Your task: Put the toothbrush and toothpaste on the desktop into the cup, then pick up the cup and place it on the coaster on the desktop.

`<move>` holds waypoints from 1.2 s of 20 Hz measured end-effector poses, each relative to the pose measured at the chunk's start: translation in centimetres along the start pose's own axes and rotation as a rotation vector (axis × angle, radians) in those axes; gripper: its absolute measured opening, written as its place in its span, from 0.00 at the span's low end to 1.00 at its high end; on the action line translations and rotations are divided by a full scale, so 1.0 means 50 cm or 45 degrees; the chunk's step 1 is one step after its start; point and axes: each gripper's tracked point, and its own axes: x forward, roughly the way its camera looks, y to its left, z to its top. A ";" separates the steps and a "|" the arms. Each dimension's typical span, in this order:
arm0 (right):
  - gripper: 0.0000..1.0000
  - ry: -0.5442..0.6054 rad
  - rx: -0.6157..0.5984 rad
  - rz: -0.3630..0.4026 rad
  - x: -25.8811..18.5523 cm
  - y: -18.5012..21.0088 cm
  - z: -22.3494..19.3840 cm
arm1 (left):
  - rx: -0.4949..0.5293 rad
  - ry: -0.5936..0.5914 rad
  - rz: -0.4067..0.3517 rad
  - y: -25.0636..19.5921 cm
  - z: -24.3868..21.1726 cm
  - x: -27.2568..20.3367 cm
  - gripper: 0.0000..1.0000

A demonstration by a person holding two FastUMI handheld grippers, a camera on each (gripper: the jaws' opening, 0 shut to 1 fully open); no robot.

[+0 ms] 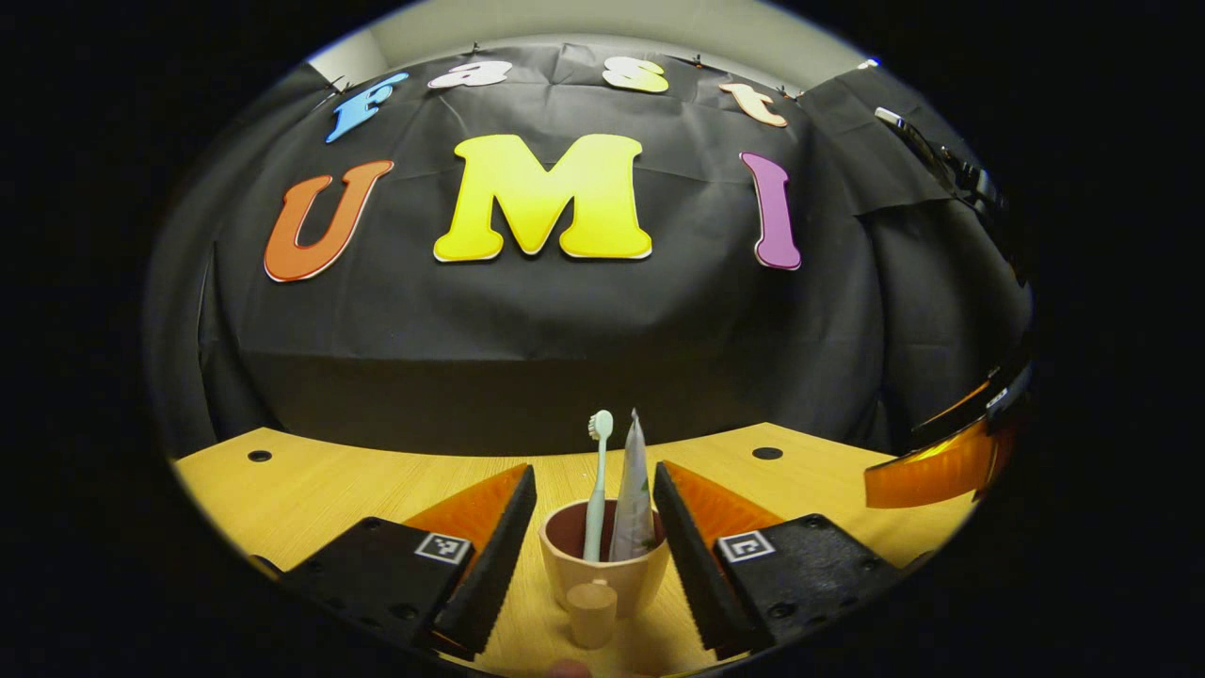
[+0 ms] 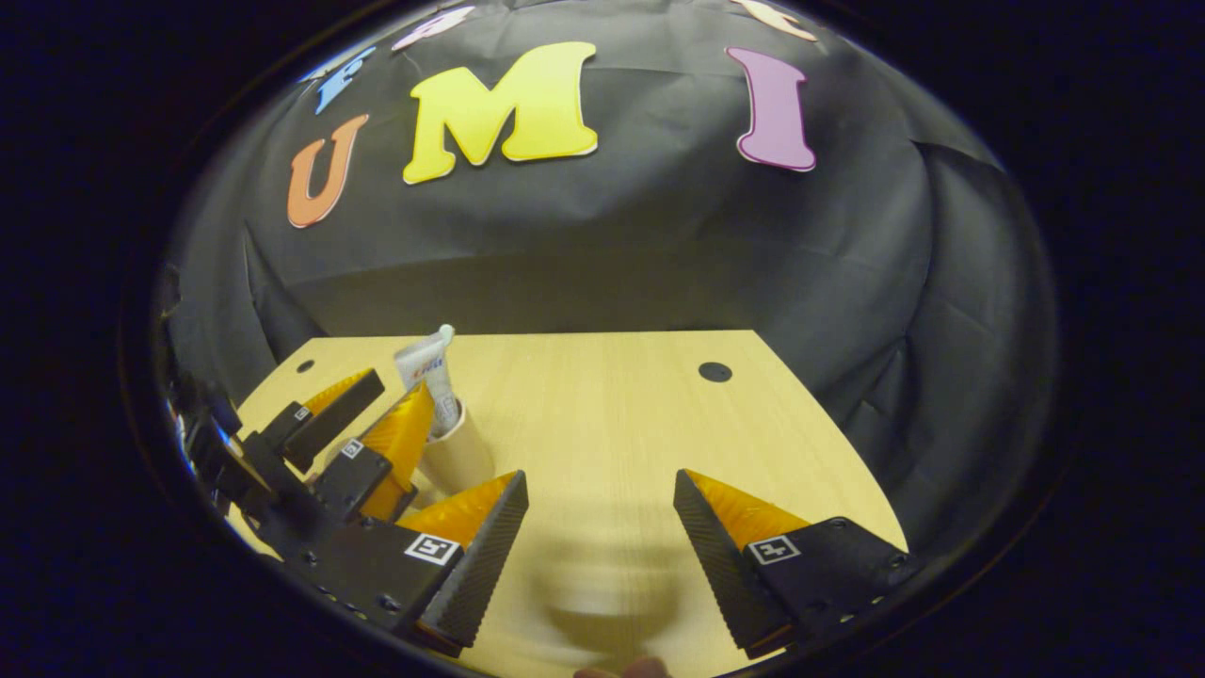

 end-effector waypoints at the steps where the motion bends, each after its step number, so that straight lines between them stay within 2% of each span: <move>1: 0.95 0.005 -0.005 0.002 -0.004 0.011 0.003 | -0.002 0.006 0.005 0.006 0.009 -0.011 0.86; 6: 0.95 0.022 0.009 0.045 -0.035 0.088 0.040 | -0.025 0.057 0.074 0.076 0.056 -0.104 0.90; 12: 0.95 0.159 0.031 0.085 -0.062 0.217 0.060 | -0.073 0.162 0.216 0.215 0.116 -0.236 0.90; 19: 0.94 0.469 0.132 0.021 0.011 0.307 0.039 | -0.065 0.141 0.399 0.370 0.206 -0.346 0.91; 24: 0.94 0.674 0.159 -0.058 0.067 0.318 -0.021 | -0.076 0.178 0.512 0.451 0.192 -0.395 0.91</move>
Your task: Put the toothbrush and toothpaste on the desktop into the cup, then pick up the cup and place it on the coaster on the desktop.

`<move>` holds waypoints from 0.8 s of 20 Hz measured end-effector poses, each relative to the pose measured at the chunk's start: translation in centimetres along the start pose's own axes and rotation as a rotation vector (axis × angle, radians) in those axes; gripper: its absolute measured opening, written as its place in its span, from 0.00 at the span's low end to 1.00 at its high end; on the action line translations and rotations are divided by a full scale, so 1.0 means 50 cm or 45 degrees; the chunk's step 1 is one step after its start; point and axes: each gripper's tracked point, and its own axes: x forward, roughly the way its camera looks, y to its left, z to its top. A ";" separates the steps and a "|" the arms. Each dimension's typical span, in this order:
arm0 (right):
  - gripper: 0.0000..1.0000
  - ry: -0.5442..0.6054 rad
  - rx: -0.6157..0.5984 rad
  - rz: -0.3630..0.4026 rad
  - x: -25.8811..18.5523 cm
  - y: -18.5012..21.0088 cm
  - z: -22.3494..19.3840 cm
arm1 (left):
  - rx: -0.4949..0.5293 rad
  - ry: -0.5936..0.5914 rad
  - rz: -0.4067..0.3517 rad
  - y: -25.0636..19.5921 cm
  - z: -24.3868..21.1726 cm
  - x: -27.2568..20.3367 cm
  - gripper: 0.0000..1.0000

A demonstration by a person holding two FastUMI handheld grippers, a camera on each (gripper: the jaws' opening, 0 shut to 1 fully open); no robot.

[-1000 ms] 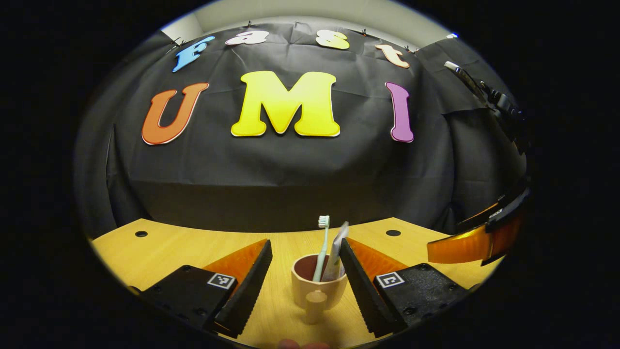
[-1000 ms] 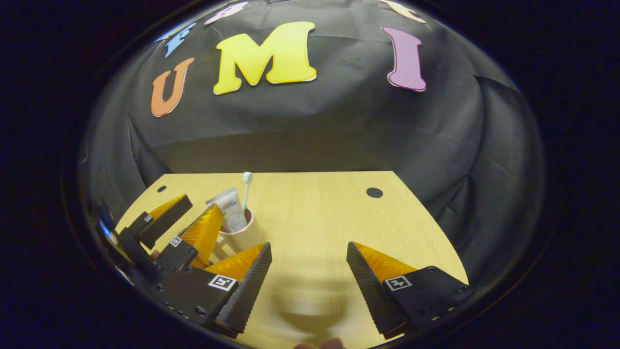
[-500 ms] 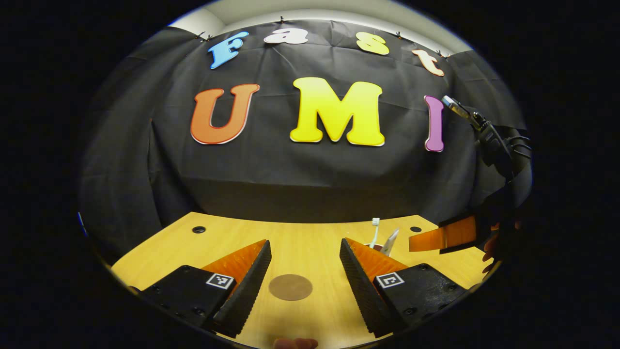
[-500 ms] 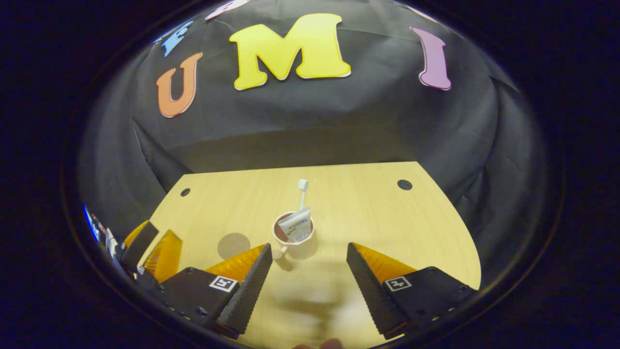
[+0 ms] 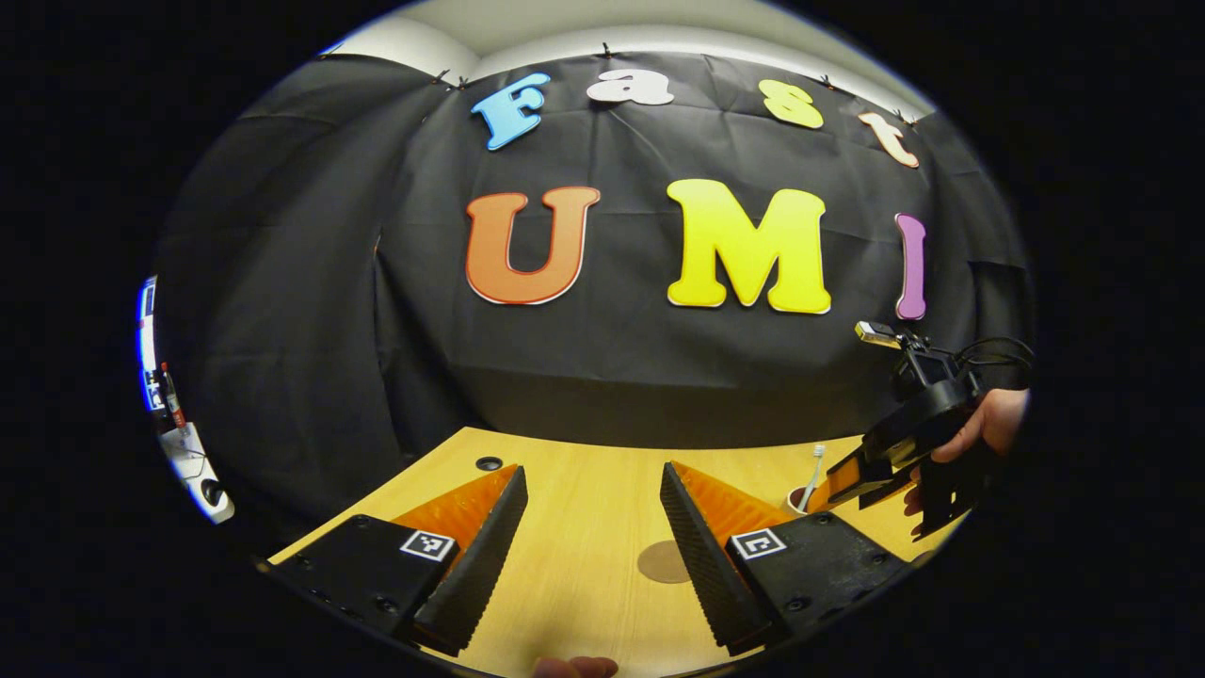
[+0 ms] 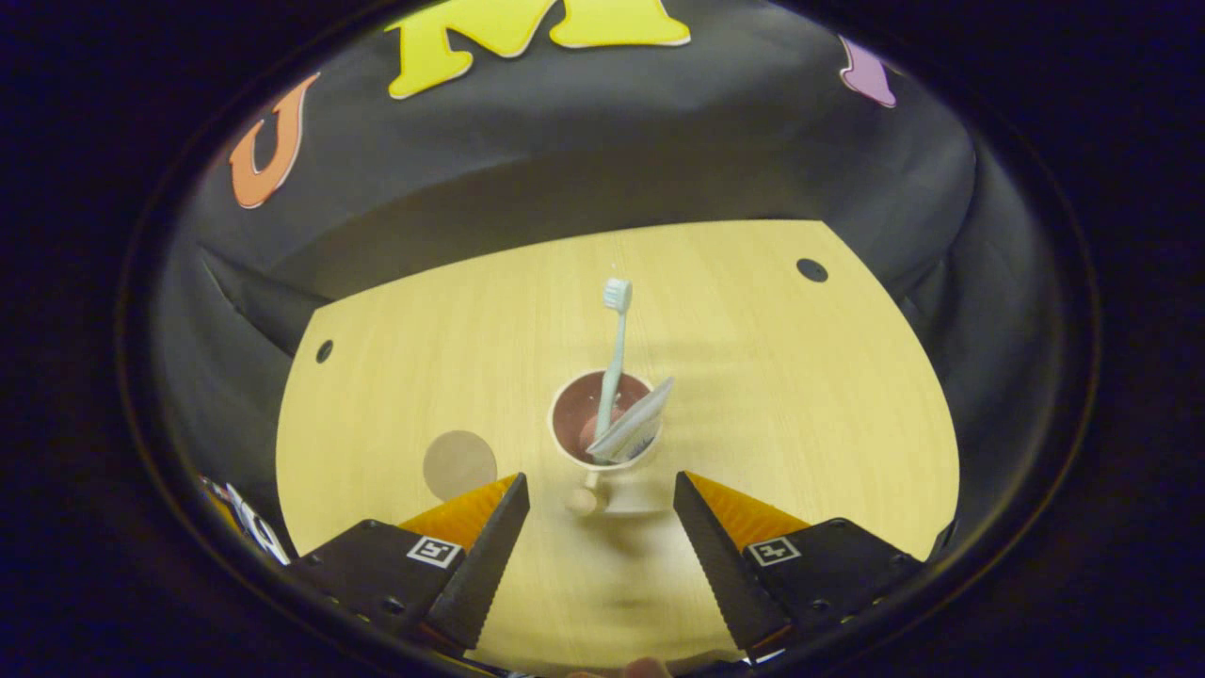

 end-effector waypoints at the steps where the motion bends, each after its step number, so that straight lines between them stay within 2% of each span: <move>1: 0.94 0.033 0.009 -0.006 0.016 0.003 -0.008 | 0.000 0.013 0.022 0.013 -0.005 -0.002 0.91; 4: 0.92 0.126 0.039 -0.023 0.060 0.003 -0.027 | 0.001 0.045 0.067 0.041 -0.020 -0.010 0.91; 5: 0.87 0.149 0.049 -0.031 0.070 0.002 -0.030 | 0.001 0.057 0.076 0.045 -0.025 -0.013 0.91; 7: 0.69 0.174 0.061 -0.026 0.088 0.007 -0.030 | 0.001 0.074 0.084 0.050 -0.031 -0.016 0.91; 10: 0.53 0.203 0.046 -0.038 0.106 0.006 -0.039 | 0.009 0.091 0.092 0.053 -0.036 -0.018 0.91; 11: 0.52 0.221 0.039 -0.049 0.113 0.004 -0.047 | 0.011 0.095 0.094 0.053 -0.037 -0.017 0.91; 12: 0.32 0.207 0.018 -0.052 0.103 0.002 -0.040 | 0.013 0.098 0.094 0.051 -0.037 -0.015 0.91; 16: 0.18 0.206 -0.071 -0.069 0.110 -0.006 -0.038 | 0.002 0.109 0.078 0.036 -0.043 -0.014 0.91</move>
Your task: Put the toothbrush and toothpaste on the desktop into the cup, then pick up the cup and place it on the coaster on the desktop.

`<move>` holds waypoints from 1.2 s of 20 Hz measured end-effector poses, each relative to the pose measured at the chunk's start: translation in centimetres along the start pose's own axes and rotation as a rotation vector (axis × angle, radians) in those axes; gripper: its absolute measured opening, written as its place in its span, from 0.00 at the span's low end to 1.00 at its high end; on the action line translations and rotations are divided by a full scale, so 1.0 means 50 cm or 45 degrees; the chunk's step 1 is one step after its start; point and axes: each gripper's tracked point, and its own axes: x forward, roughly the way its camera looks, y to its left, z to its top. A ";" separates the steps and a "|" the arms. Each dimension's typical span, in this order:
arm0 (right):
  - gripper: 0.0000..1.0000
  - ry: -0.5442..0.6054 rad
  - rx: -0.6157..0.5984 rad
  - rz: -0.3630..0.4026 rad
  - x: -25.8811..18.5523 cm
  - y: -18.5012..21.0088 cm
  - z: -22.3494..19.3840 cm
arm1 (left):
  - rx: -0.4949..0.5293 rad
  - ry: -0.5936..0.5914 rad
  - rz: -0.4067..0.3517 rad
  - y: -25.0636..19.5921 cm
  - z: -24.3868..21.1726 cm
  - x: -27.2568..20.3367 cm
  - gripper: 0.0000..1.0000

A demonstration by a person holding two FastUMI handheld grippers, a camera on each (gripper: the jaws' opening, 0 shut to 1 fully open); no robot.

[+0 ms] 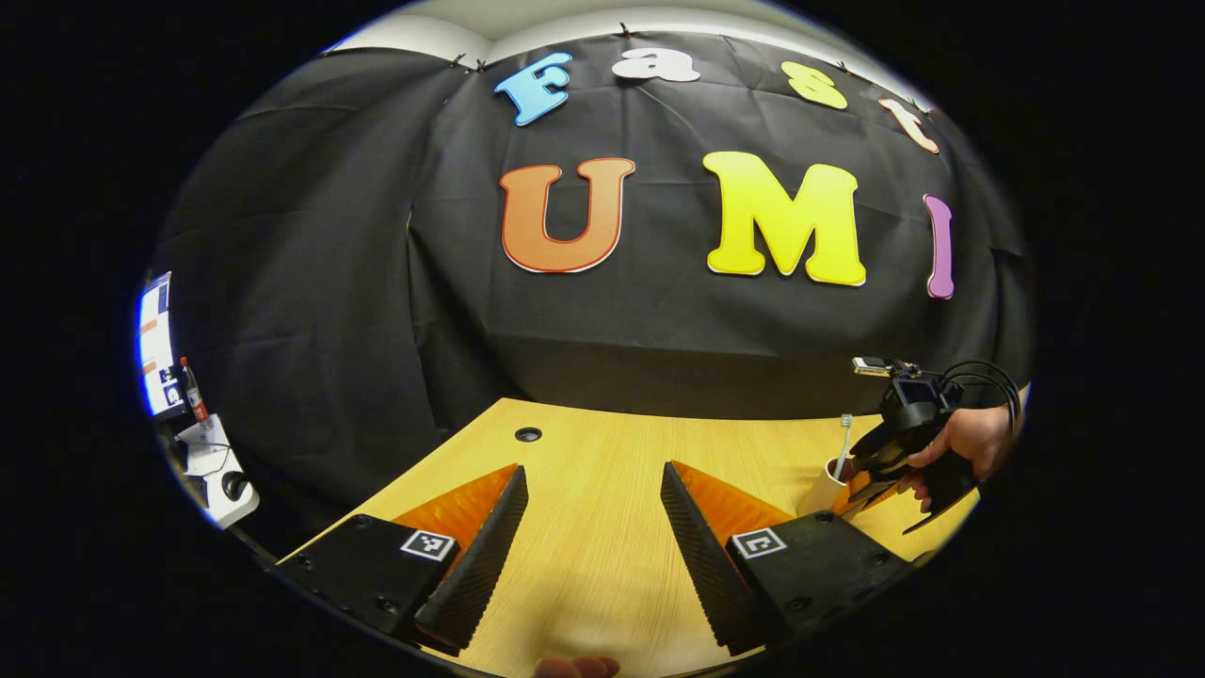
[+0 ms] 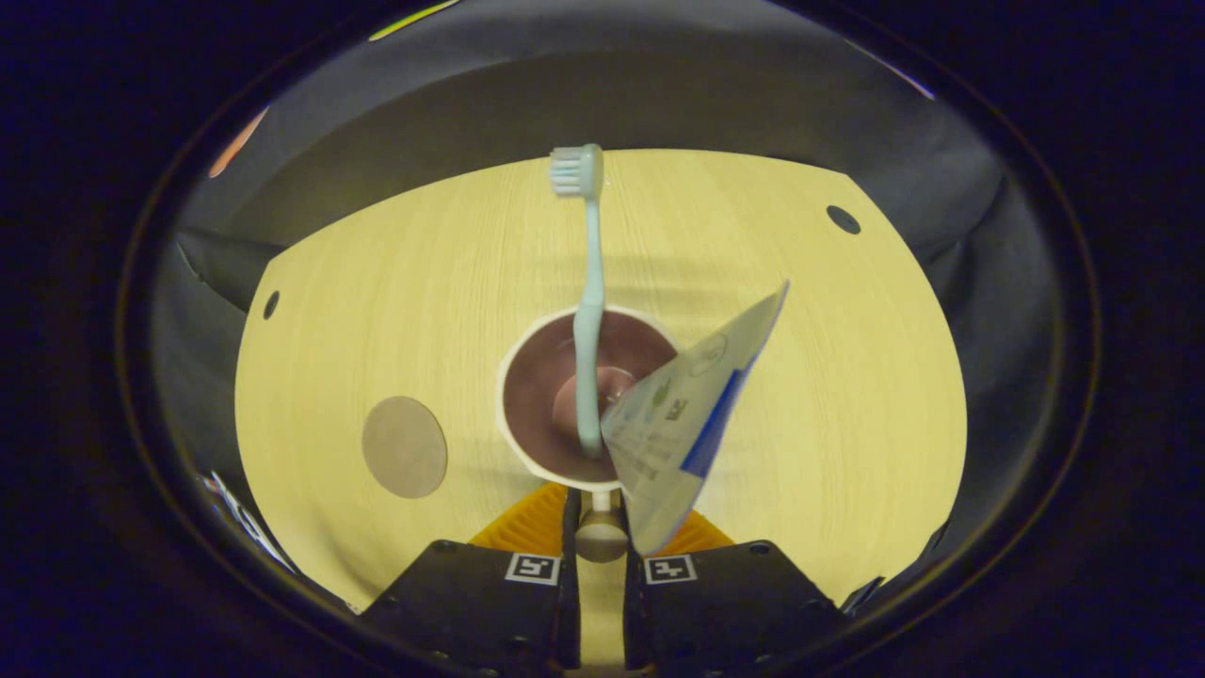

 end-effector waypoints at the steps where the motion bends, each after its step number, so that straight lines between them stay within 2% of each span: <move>1: 0.15 -0.004 -0.007 0.001 0.001 -0.003 0.002 | 0.001 0.003 -0.001 -0.002 0.001 0.000 0.91; 3: 0.06 -0.014 -0.028 0.006 -0.001 -0.003 -0.001 | 0.005 0.000 -0.005 -0.005 0.002 0.000 0.91; 6: 0.01 -0.024 -0.045 0.020 -0.001 -0.003 0.001 | 0.006 -0.004 -0.005 0.000 0.002 -0.004 0.91; 10: 0.01 -0.039 -0.075 0.048 -0.002 -0.003 0.003 | 0.008 0.002 0.017 0.017 -0.005 -0.010 0.90; 16: 0.01 -0.147 -0.244 0.078 0.006 -0.009 0.011 | -0.014 -0.007 0.061 0.048 -0.003 -0.033 0.90; 21: 0.01 -0.140 -0.399 0.154 0.015 -0.011 0.011 | -0.035 -0.011 0.140 0.101 -0.007 -0.065 0.91; 24: 0.01 -0.108 -0.461 0.168 0.017 -0.020 0.004 | -0.048 -0.004 0.196 0.126 -0.004 -0.068 0.91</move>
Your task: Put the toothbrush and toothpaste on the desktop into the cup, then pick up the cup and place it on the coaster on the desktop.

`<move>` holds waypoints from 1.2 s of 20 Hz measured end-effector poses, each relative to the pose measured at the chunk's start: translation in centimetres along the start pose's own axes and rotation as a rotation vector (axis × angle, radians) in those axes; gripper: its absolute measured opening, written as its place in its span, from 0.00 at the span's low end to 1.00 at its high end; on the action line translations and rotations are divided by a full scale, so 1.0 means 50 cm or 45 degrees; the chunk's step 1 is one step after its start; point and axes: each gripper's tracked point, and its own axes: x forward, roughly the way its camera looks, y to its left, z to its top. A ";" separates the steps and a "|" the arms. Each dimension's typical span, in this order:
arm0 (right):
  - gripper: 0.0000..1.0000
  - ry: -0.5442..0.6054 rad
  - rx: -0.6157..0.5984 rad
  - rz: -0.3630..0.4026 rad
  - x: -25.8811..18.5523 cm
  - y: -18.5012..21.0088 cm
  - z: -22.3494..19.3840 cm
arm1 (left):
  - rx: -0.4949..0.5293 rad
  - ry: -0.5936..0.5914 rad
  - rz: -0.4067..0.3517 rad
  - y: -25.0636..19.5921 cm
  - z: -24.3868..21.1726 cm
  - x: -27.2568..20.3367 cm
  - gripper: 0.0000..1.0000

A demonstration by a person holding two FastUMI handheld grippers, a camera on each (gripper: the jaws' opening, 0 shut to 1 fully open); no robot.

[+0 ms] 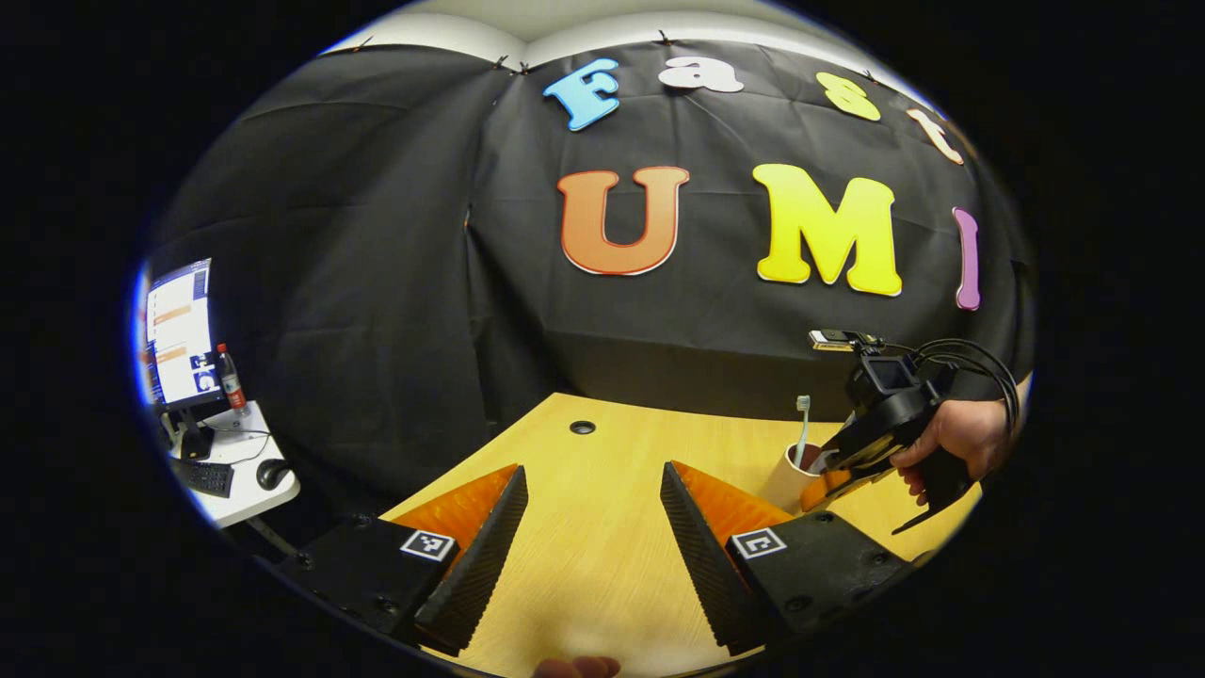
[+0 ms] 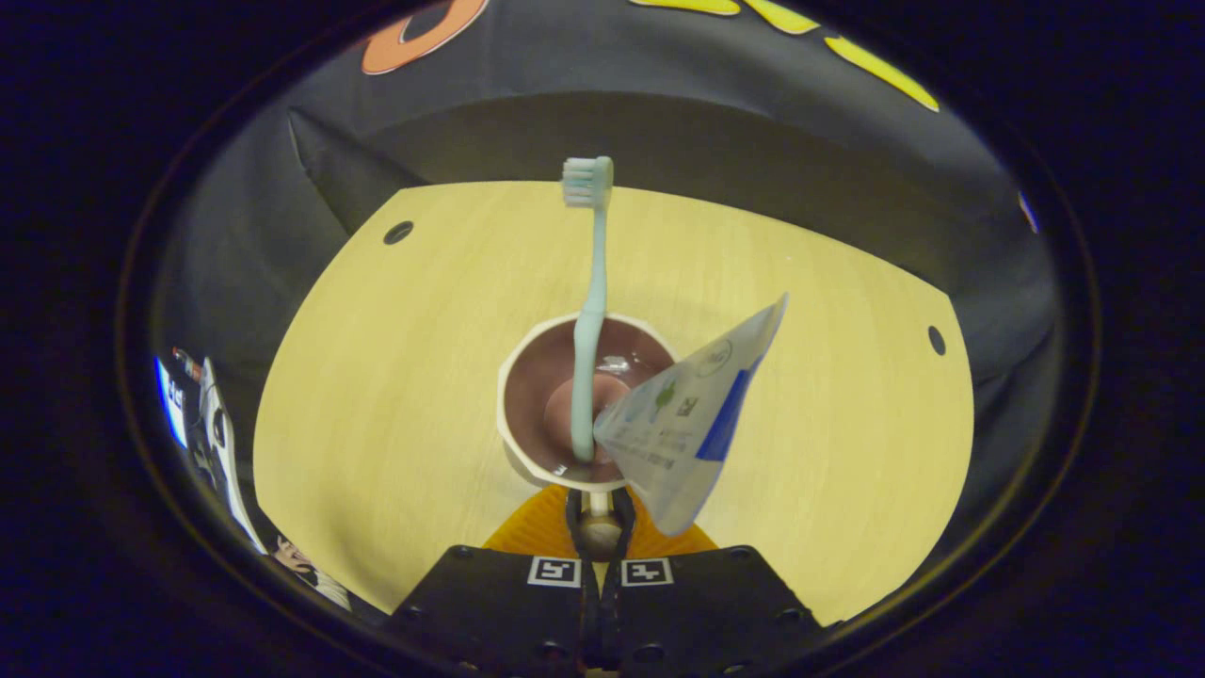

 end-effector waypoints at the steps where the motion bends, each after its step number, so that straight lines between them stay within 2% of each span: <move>1: 0.01 0.008 -0.019 0.001 -0.001 -0.005 0.000 | -0.004 -0.001 0.017 0.012 -0.002 -0.006 0.91; 8: 0.02 0.082 -0.093 -0.028 -0.009 -0.013 -0.010 | -0.036 0.030 0.082 0.054 -0.021 -0.022 0.91; 10: 0.15 0.068 -0.090 -0.021 -0.003 -0.011 -0.006 | -0.032 0.032 0.079 0.054 -0.021 -0.020 0.91; 13: 0.22 0.044 -0.076 -0.016 -0.004 -0.007 -0.005 | -0.016 0.024 0.055 0.038 -0.011 -0.020 0.91; 15: 0.37 0.028 -0.056 0.012 -0.011 0.000 -0.007 | -0.005 0.018 0.030 0.024 -0.003 -0.018 0.91; 16: 0.56 0.015 -0.044 0.019 -0.018 0.001 -0.007 | 0.003 0.021 0.023 0.014 -0.001 -0.017 0.91; 18: 0.75 -0.032 -0.026 0.023 -0.044 -0.006 -0.003 | 0.008 0.031 -0.004 -0.011 0.006 -0.012 0.91; 21: 0.94 -0.178 0.003 0.013 -0.100 -0.034 0.010 | 0.003 0.007 -0.087 -0.072 0.042 -0.008 0.91; 24: 0.96 -0.398 0.006 -0.032 -0.188 -0.085 0.037 | 0.024 -0.050 -0.176 -0.140 0.095 -0.006 0.91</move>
